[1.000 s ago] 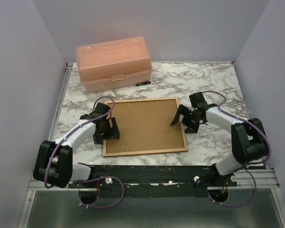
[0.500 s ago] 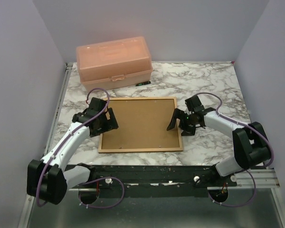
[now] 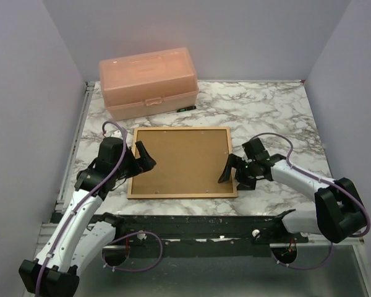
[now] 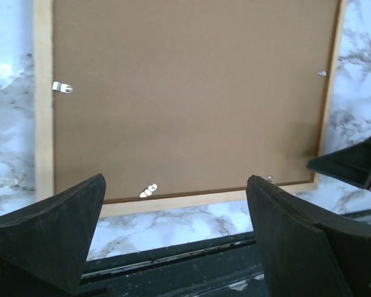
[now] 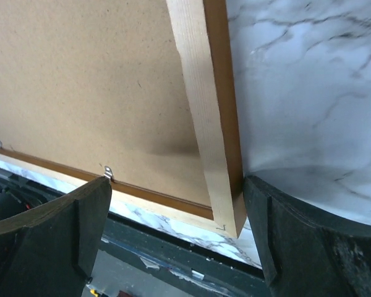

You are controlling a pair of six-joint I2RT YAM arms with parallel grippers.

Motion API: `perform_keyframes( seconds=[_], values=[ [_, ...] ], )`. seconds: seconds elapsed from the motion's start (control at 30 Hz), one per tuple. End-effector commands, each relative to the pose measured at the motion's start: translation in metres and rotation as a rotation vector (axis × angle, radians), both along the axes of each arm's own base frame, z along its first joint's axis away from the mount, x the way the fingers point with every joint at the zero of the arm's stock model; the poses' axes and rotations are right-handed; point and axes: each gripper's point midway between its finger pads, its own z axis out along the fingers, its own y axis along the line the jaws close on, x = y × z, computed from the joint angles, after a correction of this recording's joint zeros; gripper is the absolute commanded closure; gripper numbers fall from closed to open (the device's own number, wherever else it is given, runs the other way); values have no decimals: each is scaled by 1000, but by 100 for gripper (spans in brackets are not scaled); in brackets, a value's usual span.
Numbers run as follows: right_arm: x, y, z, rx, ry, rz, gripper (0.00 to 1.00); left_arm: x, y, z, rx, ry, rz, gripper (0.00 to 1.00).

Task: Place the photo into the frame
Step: Move the photo frame to the center of the board, then turn over the photo frame at the center of the board.

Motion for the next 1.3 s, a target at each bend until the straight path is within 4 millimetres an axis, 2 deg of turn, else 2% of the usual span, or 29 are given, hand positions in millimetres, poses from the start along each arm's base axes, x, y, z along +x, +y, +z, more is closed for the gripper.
perform_keyframes(
  seconds=[0.0, 0.2, 0.4, 0.47, 0.6, 0.77, 0.93, 1.27],
  values=[
    [-54, -20, -32, -142, 179, 4, 6, -8, -26, 9, -101, -72, -138, 2],
    [-68, -22, -36, -181, 182, 13, 22, -17, -47, 6, -142, -85, -234, 2],
    [-81, -28, -46, -207, 208, 29, 45, -23, -63, 11, -106, -114, -311, 1],
    [-80, -29, -46, -213, 203, 31, 54, -24, -68, 13, -91, -126, -337, 2],
    [-73, -24, -36, -202, 178, 38, 80, -29, -77, 16, -71, -143, -386, 2],
    [-61, -18, -18, -199, 150, 68, 99, -40, -89, 15, -28, -185, -467, 2],
    [-51, -7, 15, -155, 105, 88, 100, -53, -100, 23, 46, -240, -571, 1],
    [-34, 13, 73, -76, 44, 136, 100, -61, -108, 40, 266, -355, -694, 1]
  ],
)
